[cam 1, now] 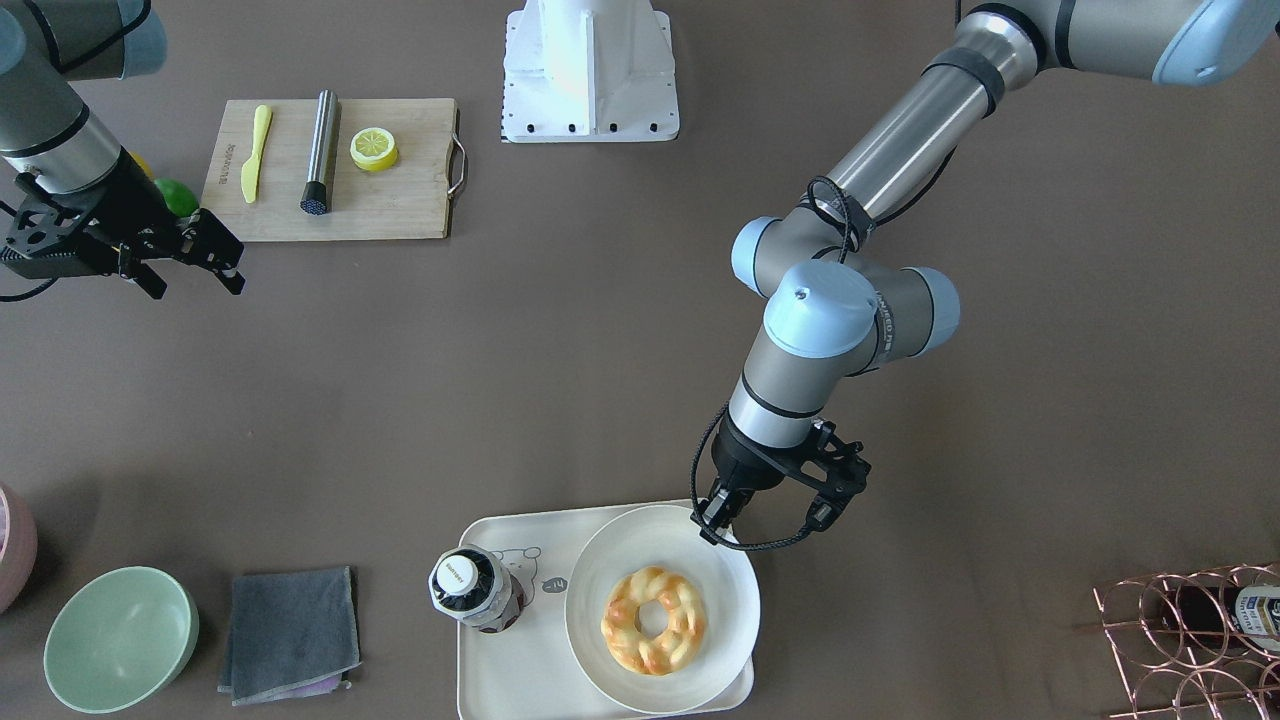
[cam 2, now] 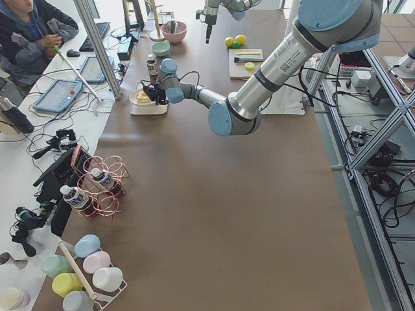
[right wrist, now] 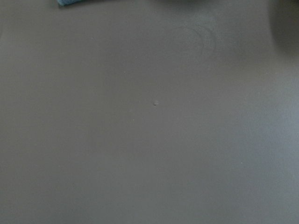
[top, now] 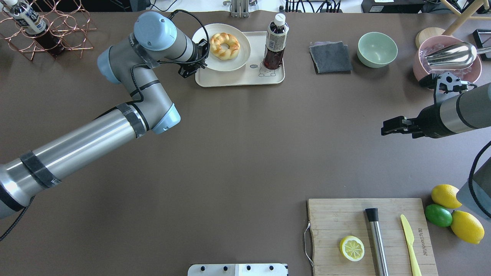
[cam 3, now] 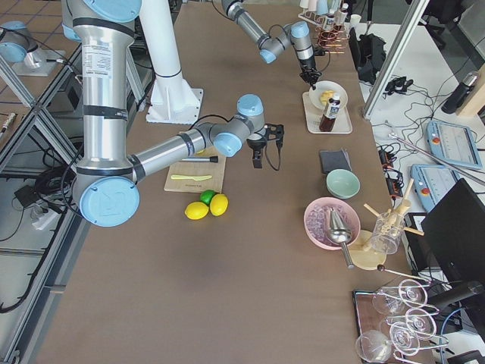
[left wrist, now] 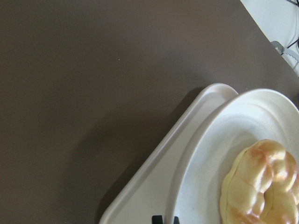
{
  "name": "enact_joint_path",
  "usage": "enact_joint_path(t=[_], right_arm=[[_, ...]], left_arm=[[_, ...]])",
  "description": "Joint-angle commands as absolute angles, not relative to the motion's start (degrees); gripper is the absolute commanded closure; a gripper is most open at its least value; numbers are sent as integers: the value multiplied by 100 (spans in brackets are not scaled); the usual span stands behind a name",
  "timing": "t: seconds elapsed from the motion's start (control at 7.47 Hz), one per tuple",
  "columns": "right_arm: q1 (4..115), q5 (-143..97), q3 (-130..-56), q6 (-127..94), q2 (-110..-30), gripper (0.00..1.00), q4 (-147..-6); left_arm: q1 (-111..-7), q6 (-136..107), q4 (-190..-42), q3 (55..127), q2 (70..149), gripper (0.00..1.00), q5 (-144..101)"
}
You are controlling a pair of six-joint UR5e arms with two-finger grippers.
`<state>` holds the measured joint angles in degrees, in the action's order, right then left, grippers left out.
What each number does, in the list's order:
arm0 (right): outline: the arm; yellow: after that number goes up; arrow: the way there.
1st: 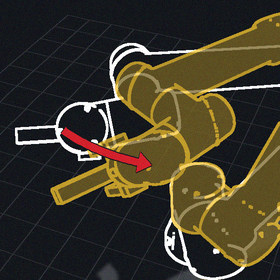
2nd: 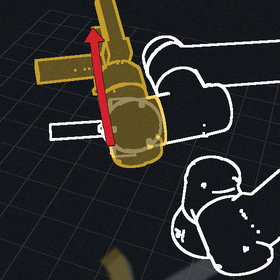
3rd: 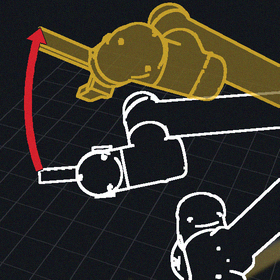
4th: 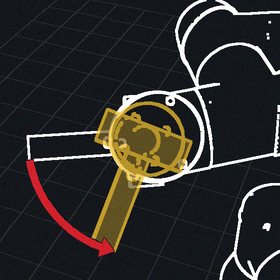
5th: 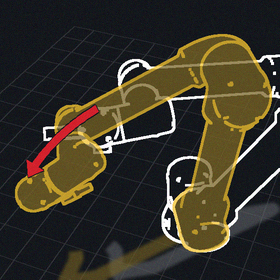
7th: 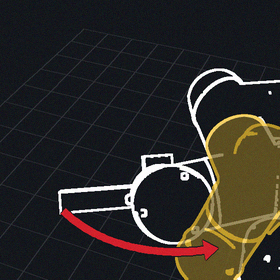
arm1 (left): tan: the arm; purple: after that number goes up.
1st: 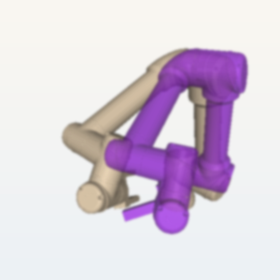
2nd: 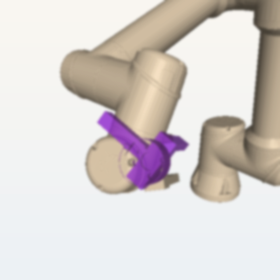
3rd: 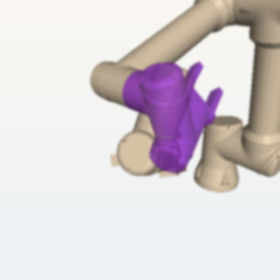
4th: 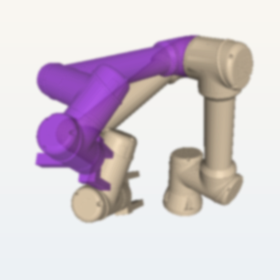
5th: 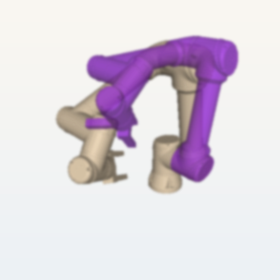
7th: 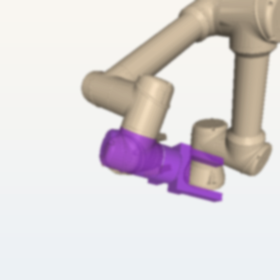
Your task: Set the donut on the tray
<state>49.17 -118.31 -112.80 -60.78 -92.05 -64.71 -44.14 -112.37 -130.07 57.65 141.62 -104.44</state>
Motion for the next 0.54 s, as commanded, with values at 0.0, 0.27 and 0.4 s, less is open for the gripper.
enact_joint_path(t=[0.0,0.27,0.4], right_arm=[[5062,-11892,-11109,-5994,-9264,0,-6258],[5062,-11892,-11109,-5994,-9299,0,-6258],[5054,-11892,-11083,-5994,-9290,0,-6258]], left_arm=[[-4245,-11461,-13165,5379,14441,100,-10178],[-4245,-11461,-13166,5379,14432,100,-10178],[-4245,-11461,-13166,5379,14432,100,-10186]])
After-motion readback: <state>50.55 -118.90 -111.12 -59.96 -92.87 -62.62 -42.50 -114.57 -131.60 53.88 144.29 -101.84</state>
